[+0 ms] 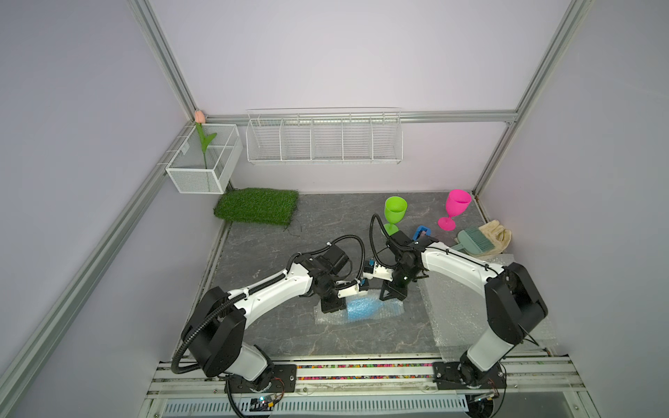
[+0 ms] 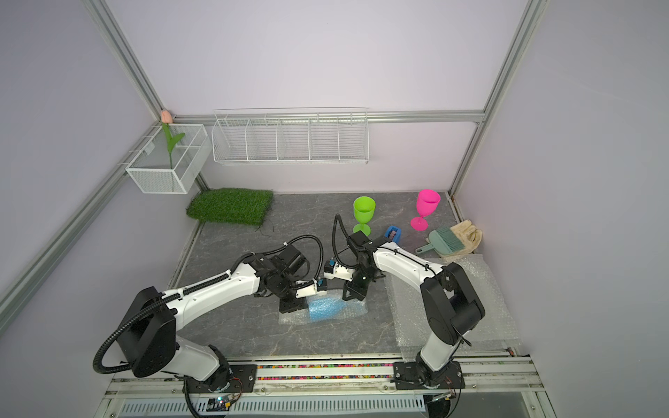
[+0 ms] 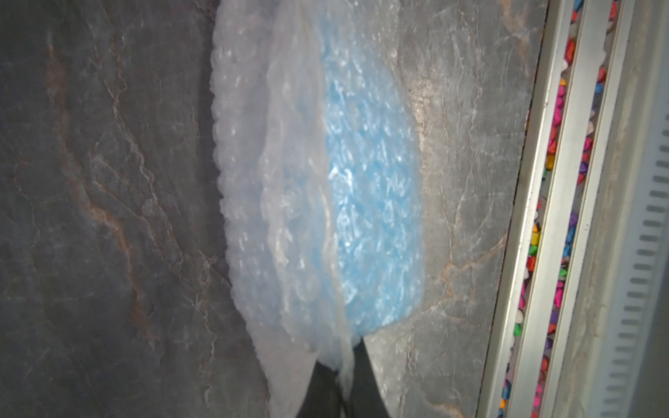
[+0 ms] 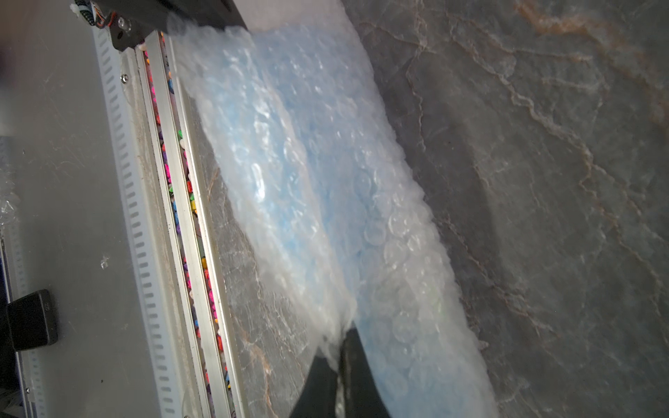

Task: Wrap wine glasses in bubble wrap
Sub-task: Adjust the bubble wrap at the center of the board, then pull the tape from the tape cutter.

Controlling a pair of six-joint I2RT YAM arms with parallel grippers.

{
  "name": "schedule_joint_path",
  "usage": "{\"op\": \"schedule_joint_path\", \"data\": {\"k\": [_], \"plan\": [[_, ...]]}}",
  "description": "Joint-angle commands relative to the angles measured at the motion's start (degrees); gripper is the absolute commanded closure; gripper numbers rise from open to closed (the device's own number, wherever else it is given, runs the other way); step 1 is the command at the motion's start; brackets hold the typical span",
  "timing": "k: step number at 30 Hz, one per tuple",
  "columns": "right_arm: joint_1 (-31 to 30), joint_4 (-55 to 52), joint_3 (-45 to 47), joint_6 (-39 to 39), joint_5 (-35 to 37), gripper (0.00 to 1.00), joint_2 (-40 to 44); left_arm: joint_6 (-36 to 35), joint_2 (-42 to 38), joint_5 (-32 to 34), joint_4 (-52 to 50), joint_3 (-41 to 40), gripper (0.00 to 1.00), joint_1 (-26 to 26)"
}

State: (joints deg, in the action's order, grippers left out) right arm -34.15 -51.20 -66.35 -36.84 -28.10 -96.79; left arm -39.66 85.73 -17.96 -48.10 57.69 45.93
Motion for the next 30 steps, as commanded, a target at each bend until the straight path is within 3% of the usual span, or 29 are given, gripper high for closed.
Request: {"op": "schedule_joint_path", "data": {"k": [1,7,12,15,18,23,27,30], "plan": [[1.0,-1.0,-0.2,-0.1,-1.3,0.86,2.0,-1.3,0.0,0.7,-2.8,0.6,0.98,0.3],[2.5,-0.4,0.6,2.1,-2.1,0.59,7.2,-1.2,-0.4,1.3,-2.7,0.5,0.99,0.3],[7.1,4.8,2.7,6.9,-4.5,0.52,14.3,-1.0,-0.7,2.3,-2.5,0.5,0.99,0.3],[12.7,13.6,4.6,16.3,-5.2,0.5,17.7,-1.0,-1.0,2.5,-2.5,0.6,0.99,0.3],[19.4,25.0,7.8,31.3,-3.5,0.5,19.3,-0.9,-1.3,2.5,-2.5,0.4,0.99,0.3],[27.5,36.2,12.2,51.4,2.8,0.57,20.1,-0.8,-2.0,3.7,-2.9,0.1,1.0,0.3],[33.6,38.3,13.2,61.4,2.9,0.59,17.6,-0.8,-3.1,4.9,-2.7,-0.4,1.0,0.4],[37.7,44.6,15.4,67.3,-1.7,0.57,15.0,-0.8,-4.0,6.7,-2.7,-0.8,1.0,0.4]]}}
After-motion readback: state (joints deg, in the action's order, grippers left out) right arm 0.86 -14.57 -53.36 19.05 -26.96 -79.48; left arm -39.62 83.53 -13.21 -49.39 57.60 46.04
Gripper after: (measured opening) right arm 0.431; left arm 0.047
